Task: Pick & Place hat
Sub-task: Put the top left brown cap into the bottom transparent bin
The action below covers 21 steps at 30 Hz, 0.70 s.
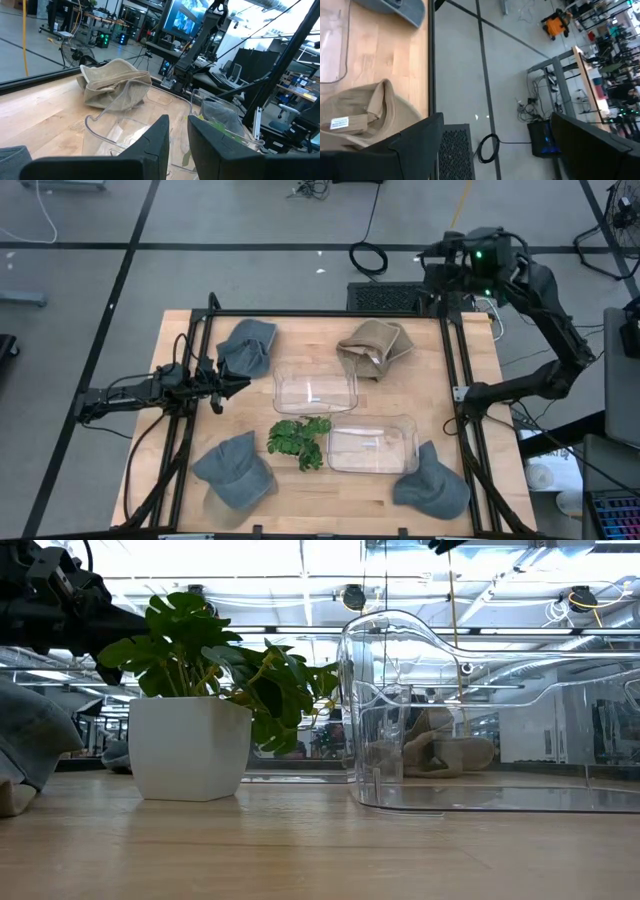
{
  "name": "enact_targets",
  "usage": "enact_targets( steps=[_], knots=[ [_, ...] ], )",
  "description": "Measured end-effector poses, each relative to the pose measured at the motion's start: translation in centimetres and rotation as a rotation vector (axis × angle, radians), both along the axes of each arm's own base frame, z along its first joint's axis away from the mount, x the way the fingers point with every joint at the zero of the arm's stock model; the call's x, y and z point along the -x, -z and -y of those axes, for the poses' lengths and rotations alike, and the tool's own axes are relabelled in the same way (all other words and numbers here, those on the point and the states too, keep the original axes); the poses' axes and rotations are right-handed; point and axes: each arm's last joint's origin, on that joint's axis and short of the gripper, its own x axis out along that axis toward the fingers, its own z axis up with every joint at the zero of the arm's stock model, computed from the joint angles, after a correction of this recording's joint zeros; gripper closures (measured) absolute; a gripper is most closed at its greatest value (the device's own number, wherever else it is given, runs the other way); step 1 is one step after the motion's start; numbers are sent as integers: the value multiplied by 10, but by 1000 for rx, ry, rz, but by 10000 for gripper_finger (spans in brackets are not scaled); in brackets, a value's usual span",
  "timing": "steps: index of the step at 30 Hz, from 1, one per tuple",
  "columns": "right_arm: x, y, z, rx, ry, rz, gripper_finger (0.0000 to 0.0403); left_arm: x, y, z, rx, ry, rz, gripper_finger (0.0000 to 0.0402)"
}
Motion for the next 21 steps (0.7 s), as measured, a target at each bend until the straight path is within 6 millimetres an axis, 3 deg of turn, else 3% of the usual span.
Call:
enact_targets(
  steps=[10, 21],
  knots=[
    [-5, 10, 40, 25, 35, -59, 46, 0, 0, 0, 0, 0, 0, 325],
    [-12, 37, 49, -178, -57, -200, 46, 0, 0, 0, -1, 0, -1, 325]
  ],
)
